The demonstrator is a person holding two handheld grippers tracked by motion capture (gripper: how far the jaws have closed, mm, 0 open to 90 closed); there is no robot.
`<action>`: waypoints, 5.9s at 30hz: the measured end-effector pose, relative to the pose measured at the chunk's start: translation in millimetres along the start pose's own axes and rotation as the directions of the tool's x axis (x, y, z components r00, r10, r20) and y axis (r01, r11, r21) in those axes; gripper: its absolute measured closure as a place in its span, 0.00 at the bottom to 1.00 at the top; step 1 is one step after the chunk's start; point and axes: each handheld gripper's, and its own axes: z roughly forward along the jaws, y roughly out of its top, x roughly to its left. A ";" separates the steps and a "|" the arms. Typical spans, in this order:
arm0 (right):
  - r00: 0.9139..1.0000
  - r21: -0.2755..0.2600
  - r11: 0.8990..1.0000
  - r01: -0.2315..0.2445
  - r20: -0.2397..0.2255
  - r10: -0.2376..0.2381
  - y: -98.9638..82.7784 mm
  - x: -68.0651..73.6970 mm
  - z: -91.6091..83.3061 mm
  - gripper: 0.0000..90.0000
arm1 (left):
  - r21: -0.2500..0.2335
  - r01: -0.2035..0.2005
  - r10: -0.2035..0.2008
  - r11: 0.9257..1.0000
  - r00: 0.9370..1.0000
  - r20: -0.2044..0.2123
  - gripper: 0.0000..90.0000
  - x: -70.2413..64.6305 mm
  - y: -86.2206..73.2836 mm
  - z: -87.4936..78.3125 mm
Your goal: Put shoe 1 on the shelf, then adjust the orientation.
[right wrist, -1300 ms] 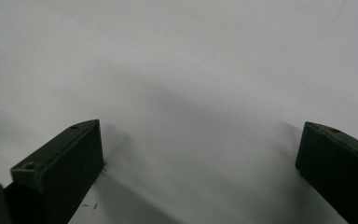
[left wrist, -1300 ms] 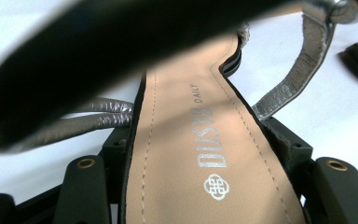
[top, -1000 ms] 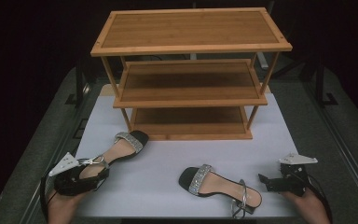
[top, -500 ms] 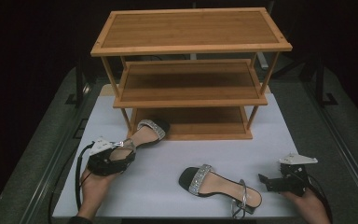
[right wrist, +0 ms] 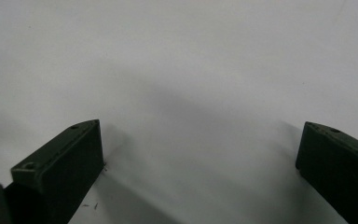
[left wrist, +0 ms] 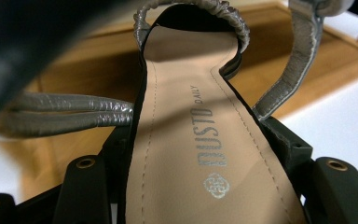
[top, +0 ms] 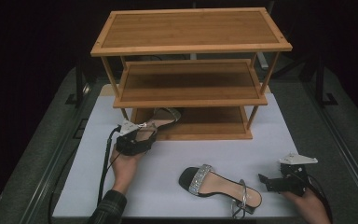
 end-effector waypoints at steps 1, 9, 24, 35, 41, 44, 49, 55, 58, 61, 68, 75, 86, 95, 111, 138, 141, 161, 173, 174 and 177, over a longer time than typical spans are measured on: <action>1.000 0.000 1.000 0.000 0.000 0.000 0.0 0.0 0.0 0.00 | -0.002 -0.011 0.011 1.000 1.000 -0.011 0.43 -1.6 3.6 11.6; 1.000 -0.001 1.000 0.001 0.000 -0.001 -0.1 -0.1 0.0 0.00 | 0.008 0.042 -0.042 0.999 0.998 -0.053 0.43 -1.0 10.2 47.0; 1.000 -0.001 1.000 0.001 0.000 -0.001 -0.1 -0.1 0.0 0.00 | 0.034 0.065 -0.060 0.997 0.990 -0.128 0.43 1.6 22.0 87.6; 1.000 -0.002 1.000 0.003 0.000 -0.003 -0.2 0.0 0.0 0.00 | 0.029 0.062 -0.059 0.998 0.995 -0.080 0.28 4.7 19.4 84.6; 1.000 -0.001 1.000 0.003 0.000 -0.003 -0.2 0.0 -0.1 0.00 | 0.023 0.056 -0.055 0.998 0.997 -0.050 0.25 4.6 11.6 64.2; 1.000 -0.001 1.000 0.003 0.001 -0.003 -0.2 0.1 -0.1 0.00 | 0.024 0.041 -0.040 0.999 0.998 -0.048 0.27 4.8 5.6 52.0; 1.000 -0.001 1.000 0.003 0.001 -0.003 -0.2 0.1 -0.1 0.00 | 0.004 -0.023 0.023 1.000 1.000 -0.020 0.42 9.3 -2.9 33.2; 1.000 -0.001 1.000 0.002 0.001 -0.002 -0.2 0.2 -0.1 0.00 | 0.022 -0.051 0.052 0.998 0.999 -0.012 0.51 5.8 -1.7 31.3; 1.000 -0.001 1.000 0.002 0.001 -0.002 -0.2 0.1 -0.1 0.00 | 0.031 -0.058 0.058 0.998 0.998 0.013 0.52 -2.1 -1.3 31.5; 1.000 -0.001 1.000 0.002 0.001 -0.002 -0.2 0.1 -0.1 0.00 | 0.035 -0.100 0.098 0.994 0.994 0.040 0.56 -10.8 -0.8 33.3; 1.000 -0.001 1.000 0.003 0.001 -0.003 -0.2 0.1 -0.1 0.00 | 0.025 -0.120 0.118 0.992 0.990 0.081 0.63 -27.7 -0.3 40.0; 1.000 -0.001 1.000 0.003 0.001 -0.003 -0.2 0.1 -0.1 0.00 | 0.029 -0.140 0.137 0.990 0.985 0.106 0.66 -37.4 3.6 47.9; 1.000 -0.001 1.000 0.003 0.001 -0.003 -0.2 0.1 -0.1 0.00 | 0.075 -0.151 0.140 0.986 0.981 0.135 0.44 -30.2 4.7 34.0; 1.000 -0.002 1.000 0.003 0.001 -0.003 -0.3 0.2 -0.1 0.00 | 0.153 -0.193 0.163 0.969 0.969 0.185 0.28 -25.0 -5.1 8.9; 1.000 0.004 1.000 0.001 0.001 -0.001 0.4 0.0 0.1 0.00 | 0.206 -0.203 0.171 0.957 0.972 0.162 0.17 0.9 -31.8 -60.4; 0.894 -0.017 0.976 0.215 -0.398 -0.204 74.7 47.8 12.7 0.60 | 0.255 -0.174 0.156 0.951 0.984 0.090 0.14 41.5 -87.7 -106.8; 0.859 -0.017 0.963 0.268 -0.449 -0.247 83.7 65.3 23.1 0.62 | 0.255 -0.175 0.157 0.951 0.983 0.090 0.14 41.7 -87.7 -106.8; 0.783 0.002 0.914 0.405 -0.517 -0.346 106.7 109.5 57.7 0.91 | 0.257 -0.180 0.160 0.950 0.982 0.095 0.14 42.3 -87.3 -106.5; 0.845 0.011 0.942 0.336 -0.445 -0.297 115.4 85.9 64.6 0.93 | 0.258 -0.181 0.161 0.949 0.982 0.098 0.14 42.5 -87.1 -106.3; 0.849 0.013 0.944 0.331 -0.440 -0.292 116.5 84.2 66.0 0.93 | 0.258 -0.182 0.161 0.949 0.982 0.099 0.14 42.6 -87.1 -106.3; 0.871 0.009 0.955 0.295 -0.415 -0.265 121.1 77.4 73.8 0.93 | 0.259 -0.182 0.161 0.949 0.982 0.100 0.14 42.7 -87.1 -106.3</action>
